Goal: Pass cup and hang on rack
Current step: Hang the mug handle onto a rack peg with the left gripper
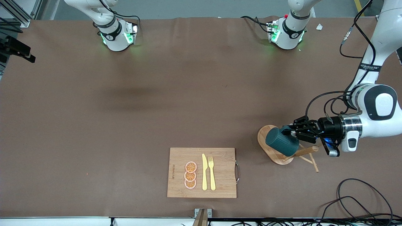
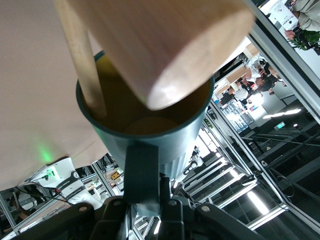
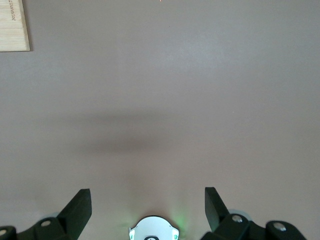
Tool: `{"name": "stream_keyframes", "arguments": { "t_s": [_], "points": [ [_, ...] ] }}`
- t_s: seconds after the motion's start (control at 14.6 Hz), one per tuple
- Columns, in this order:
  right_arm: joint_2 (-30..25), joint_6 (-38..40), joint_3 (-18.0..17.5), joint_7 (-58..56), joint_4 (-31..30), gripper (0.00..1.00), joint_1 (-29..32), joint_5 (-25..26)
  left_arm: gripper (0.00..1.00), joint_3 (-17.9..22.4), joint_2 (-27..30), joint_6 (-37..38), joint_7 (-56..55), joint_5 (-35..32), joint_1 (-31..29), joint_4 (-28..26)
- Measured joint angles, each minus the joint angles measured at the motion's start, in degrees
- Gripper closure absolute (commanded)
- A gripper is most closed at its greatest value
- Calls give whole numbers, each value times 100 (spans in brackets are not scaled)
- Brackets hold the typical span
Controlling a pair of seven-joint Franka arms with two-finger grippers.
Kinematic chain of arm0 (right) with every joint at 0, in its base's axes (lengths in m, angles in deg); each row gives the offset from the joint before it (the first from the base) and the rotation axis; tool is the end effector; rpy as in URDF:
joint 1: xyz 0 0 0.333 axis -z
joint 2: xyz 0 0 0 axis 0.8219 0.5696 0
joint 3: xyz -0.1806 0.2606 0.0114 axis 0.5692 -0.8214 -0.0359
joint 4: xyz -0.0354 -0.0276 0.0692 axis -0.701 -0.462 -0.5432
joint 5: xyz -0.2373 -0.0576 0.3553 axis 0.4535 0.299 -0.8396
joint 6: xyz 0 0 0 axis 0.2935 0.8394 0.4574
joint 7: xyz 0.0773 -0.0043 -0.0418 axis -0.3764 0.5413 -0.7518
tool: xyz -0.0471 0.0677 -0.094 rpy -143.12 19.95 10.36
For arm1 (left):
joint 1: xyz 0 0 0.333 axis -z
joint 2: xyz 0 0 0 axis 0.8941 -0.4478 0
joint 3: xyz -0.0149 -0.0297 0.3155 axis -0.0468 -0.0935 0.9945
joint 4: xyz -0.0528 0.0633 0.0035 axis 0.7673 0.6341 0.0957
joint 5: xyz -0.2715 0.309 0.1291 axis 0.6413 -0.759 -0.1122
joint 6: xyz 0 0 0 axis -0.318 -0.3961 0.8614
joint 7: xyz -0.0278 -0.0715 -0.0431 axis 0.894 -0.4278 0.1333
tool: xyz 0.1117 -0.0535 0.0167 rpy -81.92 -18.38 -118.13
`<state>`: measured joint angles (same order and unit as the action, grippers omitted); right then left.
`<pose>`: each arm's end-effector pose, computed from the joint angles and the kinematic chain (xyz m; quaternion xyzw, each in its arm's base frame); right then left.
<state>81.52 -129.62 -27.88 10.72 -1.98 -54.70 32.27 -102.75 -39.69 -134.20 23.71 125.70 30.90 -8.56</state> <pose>0.5308 -0.0542 0.6577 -0.9989 0.0115 0.0430 0.0118 0.6992 -0.0745 0.3383 0.7094 0.3481 -0.2748 0.5478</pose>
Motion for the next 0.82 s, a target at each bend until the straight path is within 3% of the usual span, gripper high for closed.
{"name": "stream_keyframes", "arguments": {
  "t_s": [0.82],
  "points": [
    [0,24,0,0,-11,0,0,-15,97,30,-48,297,486,0,-370,-83]
  ]
}}
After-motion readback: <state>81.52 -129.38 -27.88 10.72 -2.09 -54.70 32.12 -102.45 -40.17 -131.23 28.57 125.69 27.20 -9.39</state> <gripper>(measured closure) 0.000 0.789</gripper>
